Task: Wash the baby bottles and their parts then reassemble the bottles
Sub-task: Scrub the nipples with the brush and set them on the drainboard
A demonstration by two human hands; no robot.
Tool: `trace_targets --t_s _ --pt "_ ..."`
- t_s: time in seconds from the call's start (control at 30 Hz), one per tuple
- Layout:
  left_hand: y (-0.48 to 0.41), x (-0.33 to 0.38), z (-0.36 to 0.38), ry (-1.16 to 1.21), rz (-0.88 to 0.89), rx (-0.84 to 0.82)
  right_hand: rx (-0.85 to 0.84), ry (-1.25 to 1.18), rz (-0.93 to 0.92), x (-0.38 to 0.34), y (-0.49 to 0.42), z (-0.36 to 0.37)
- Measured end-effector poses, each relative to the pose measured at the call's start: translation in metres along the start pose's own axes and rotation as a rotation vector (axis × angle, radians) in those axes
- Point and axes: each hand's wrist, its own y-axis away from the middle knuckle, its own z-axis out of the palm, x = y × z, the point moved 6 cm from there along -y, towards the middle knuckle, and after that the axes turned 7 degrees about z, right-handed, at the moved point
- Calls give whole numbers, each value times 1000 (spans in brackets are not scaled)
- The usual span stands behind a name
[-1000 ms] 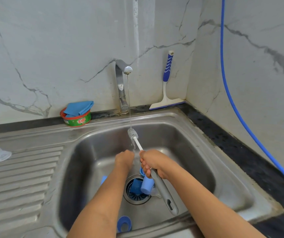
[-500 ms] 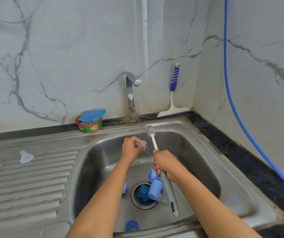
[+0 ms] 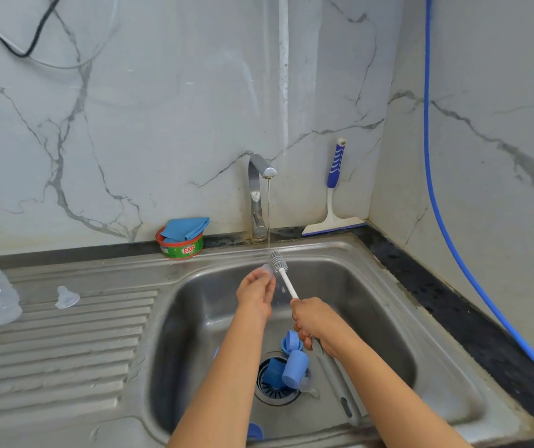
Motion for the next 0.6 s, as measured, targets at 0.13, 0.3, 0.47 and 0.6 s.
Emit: trace_targets --t_s 0.13,0.3,0.47,0.6 --pt "2 6 -5 -2 36 58 -12 29 -4 -1 3 1" --pt "5 4 -15 -51 38 50 -6 53 -12 -1 2 1" --pt "1 0 -13 -100 25 -27 -4 39 -12 -1 2 -1" --pt "2 -4 -12 -93 -17 -49 25 20 -9 -1 -1 -3"
